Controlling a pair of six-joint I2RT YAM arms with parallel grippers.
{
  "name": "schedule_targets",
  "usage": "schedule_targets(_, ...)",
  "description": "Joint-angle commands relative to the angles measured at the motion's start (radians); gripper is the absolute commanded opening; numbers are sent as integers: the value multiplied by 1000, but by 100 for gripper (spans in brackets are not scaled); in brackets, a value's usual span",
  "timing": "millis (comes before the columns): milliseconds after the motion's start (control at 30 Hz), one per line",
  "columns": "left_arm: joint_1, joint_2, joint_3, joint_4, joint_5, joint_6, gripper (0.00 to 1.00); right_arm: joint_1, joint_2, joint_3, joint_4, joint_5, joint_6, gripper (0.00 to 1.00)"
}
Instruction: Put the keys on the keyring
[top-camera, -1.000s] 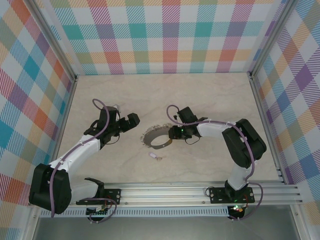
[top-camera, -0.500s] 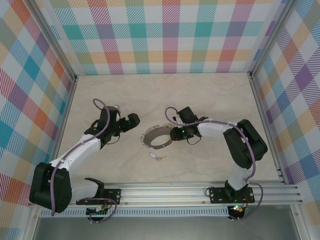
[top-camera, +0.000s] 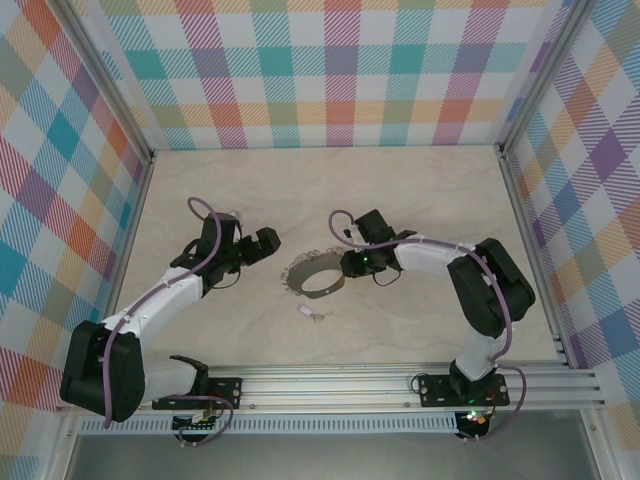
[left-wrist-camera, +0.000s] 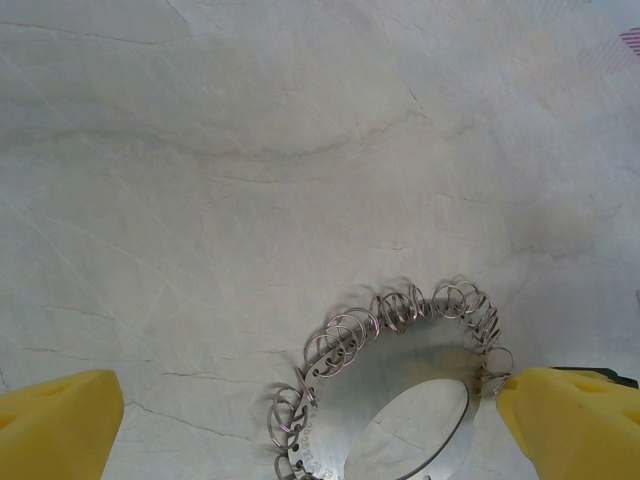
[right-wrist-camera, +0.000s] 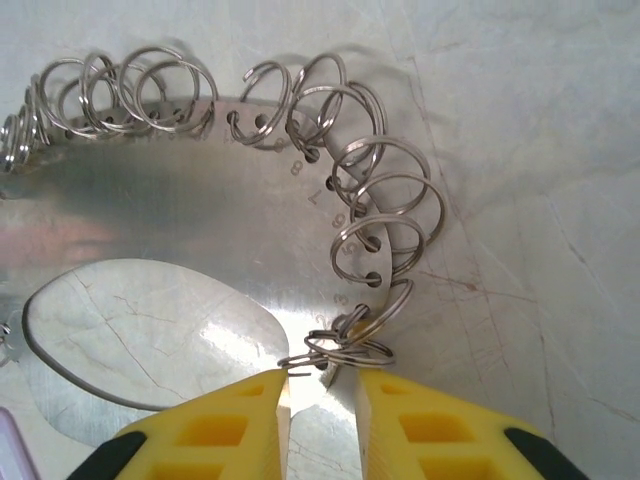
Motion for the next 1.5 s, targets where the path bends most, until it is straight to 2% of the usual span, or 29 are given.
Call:
schedule_targets(0,-13,10,27,28,20,16,100,3,22,28,-16,-1,-8,24)
schedule_targets(133,-13,14,27,28,20,17,100,3,30,31,-10,-12,-5,24)
schedule_targets(200,-13,15,27,28,19,18,100,4,34,33,-7,-21,-2,29)
schedule_targets(433,-13,13,25,30,20,19,100,2,25,24,10,-37,33,33)
schedule_targets(633,-13,15,24,30,23,21,100,3,30,18,21,-57,35,25)
schedule_targets(767,-13,16,23,31,23,19,100,3,32,14,29,-70,38,14)
schedule_targets(1000,-13,15,27,27,24,21,100,3,10,1,36,-73,55,2)
schedule_targets(1067,-13,13,27,27,26,21,100,2,-5,-2,35,-76,65,2)
schedule_targets(1100,-13,13,26,29,29,22,100,2,-15,-5,33,-75,76,4)
schedule_targets(1167,-13,15,29,33,46,27,100,0,-45,-17,38,-61,99,26)
schedule_targets(1267,-19,23,46,36,90,44,100,-17,-97,-45,53,-45,145,45)
schedule_targets(1300,-27,28,56,34,101,56,99,-23,-111,-55,60,-42,160,49)
schedule_targets(1400,-63,64,100,13,131,96,95,-38,-137,-80,70,-47,195,52)
schedule_targets(1467,-97,101,132,-1,138,127,86,-47,-143,-93,77,-56,216,53)
